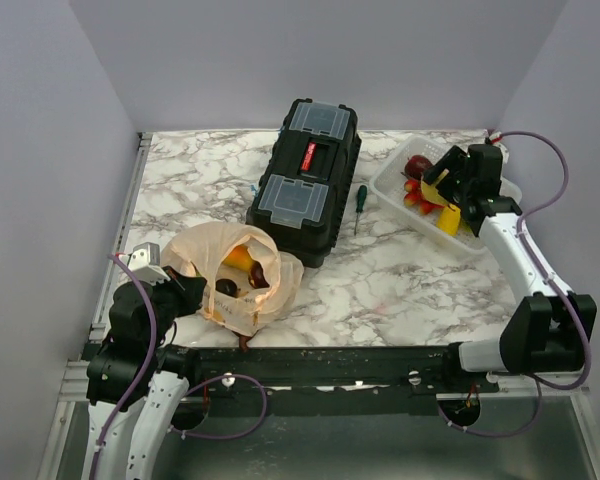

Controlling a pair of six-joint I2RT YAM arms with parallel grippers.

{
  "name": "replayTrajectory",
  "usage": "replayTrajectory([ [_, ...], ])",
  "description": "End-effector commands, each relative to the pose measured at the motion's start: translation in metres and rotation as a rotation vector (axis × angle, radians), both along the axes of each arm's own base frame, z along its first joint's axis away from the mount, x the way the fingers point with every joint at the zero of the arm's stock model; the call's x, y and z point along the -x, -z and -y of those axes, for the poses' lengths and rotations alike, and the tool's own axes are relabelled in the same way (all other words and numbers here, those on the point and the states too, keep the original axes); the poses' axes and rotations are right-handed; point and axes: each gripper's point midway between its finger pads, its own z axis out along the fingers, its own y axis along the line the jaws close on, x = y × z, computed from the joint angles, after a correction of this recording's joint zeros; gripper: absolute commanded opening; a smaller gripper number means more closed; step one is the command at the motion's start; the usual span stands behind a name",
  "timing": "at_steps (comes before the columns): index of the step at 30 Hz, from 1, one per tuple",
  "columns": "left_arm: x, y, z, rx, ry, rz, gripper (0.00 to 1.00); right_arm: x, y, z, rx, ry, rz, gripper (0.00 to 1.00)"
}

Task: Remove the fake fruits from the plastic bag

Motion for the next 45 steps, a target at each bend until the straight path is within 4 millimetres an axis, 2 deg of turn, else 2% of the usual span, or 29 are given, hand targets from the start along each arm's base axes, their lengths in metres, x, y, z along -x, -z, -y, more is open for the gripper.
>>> replayTrajectory([
  [1, 0.001, -0.003, 0.005, 0.007, 0.031, 0.023, 0.0, 0.009, 0.051, 0.064, 0.12, 0.152, -0.186, 0.4],
  [3, 0.001, -0.003, 0.005, 0.008, 0.035, 0.026, 0.0, 0.007, 0.063, 0.076, 0.157, 0.172, -0.231, 0.4],
  [7, 0.001, -0.003, 0.006, 0.008, 0.035, 0.026, 0.0, 0.001, 0.085, 0.077, 0.17, 0.153, -0.296, 0.41],
  [16, 0.001, -0.003, 0.007, 0.008, 0.042, 0.027, 0.0, -0.001, 0.125, 0.067, 0.153, 0.085, -0.403, 0.6],
  [21, 0.001, -0.003, 0.007, 0.008, 0.041, 0.026, 0.0, 0.003, 0.136, 0.062, 0.141, 0.052, -0.433, 0.78],
  [27, 0.001, -0.003, 0.007, 0.008, 0.042, 0.028, 0.0, 0.004, 0.137, 0.061, 0.142, 0.039, -0.437, 0.93],
  [33, 0.001, -0.003, 0.007, 0.007, 0.043, 0.023, 0.0, 0.003, 0.121, 0.061, 0.151, 0.037, -0.419, 0.96],
  [35, 0.0, -0.003, 0.007, 0.008, 0.042, 0.022, 0.0, 0.002, 0.108, 0.06, 0.151, 0.032, -0.391, 0.96],
  [38, 0.0, -0.002, 0.007, 0.009, 0.044, 0.018, 0.0, 0.002, 0.074, 0.055, 0.151, 0.022, -0.304, 0.95],
  [42, 0.0, -0.002, 0.007, 0.01, 0.04, 0.016, 0.0, 0.008, 0.029, 0.026, 0.121, -0.058, -0.178, 0.92],
  [45, -0.001, -0.002, 0.007, 0.011, 0.038, 0.016, 0.0, 0.018, 0.004, -0.01, 0.114, -0.143, -0.113, 0.91],
])
